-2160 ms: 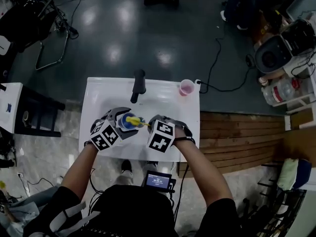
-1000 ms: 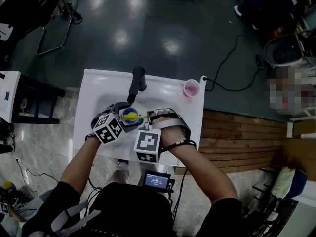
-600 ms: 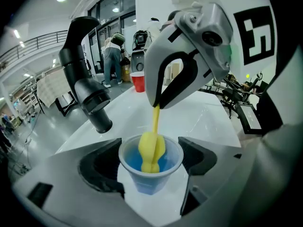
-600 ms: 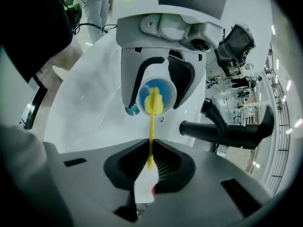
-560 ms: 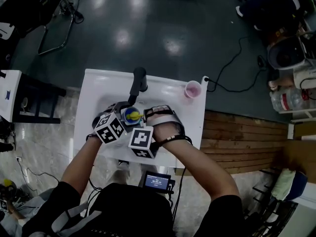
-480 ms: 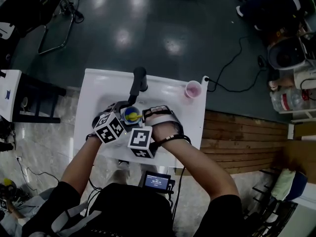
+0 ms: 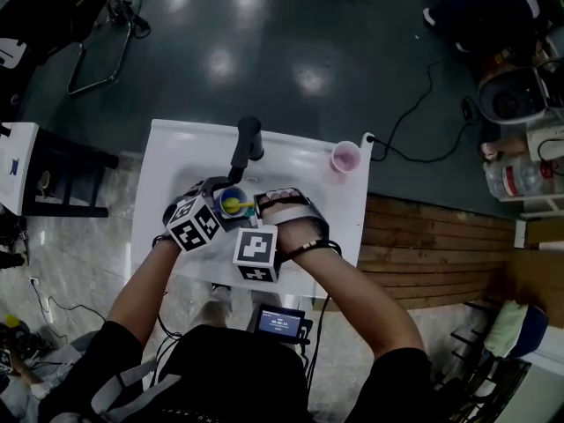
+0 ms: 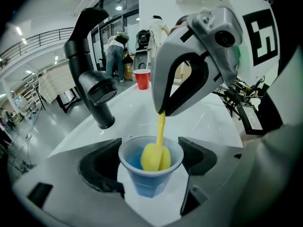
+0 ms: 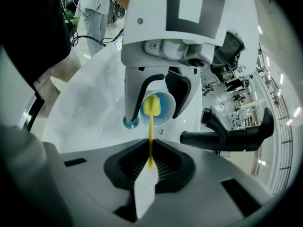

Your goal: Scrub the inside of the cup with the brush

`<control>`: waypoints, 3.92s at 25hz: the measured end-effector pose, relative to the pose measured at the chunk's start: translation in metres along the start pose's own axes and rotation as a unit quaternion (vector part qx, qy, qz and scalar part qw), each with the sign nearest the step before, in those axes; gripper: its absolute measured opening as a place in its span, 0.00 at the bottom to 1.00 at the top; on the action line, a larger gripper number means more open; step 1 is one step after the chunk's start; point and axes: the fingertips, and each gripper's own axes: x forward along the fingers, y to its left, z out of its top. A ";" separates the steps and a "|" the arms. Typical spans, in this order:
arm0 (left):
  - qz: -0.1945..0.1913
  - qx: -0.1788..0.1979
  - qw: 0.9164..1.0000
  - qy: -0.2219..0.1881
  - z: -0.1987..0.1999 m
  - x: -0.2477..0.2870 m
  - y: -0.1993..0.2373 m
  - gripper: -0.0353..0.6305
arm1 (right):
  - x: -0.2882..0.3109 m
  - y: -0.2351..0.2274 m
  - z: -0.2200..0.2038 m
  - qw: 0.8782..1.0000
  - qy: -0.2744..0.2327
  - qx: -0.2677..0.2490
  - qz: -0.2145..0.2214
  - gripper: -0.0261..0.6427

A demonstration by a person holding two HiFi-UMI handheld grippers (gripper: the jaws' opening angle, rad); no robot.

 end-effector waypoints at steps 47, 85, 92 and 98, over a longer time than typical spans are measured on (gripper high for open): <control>0.015 0.002 1.000 0.001 0.005 -0.008 0.015 0.62 | 0.009 -0.007 0.016 0.999 -0.010 -0.034 -0.001 0.10; 0.009 0.012 1.000 0.014 0.007 -0.002 0.005 0.62 | -0.014 -0.019 0.002 0.999 -0.013 -0.009 -0.029 0.10; 0.012 0.009 1.000 0.007 0.009 -0.007 0.003 0.62 | -0.006 -0.019 -0.014 1.000 0.004 0.002 -0.021 0.10; 0.016 0.012 1.000 0.012 0.004 -0.009 0.004 0.62 | -0.008 -0.001 -0.006 1.000 -0.007 -0.004 -0.013 0.10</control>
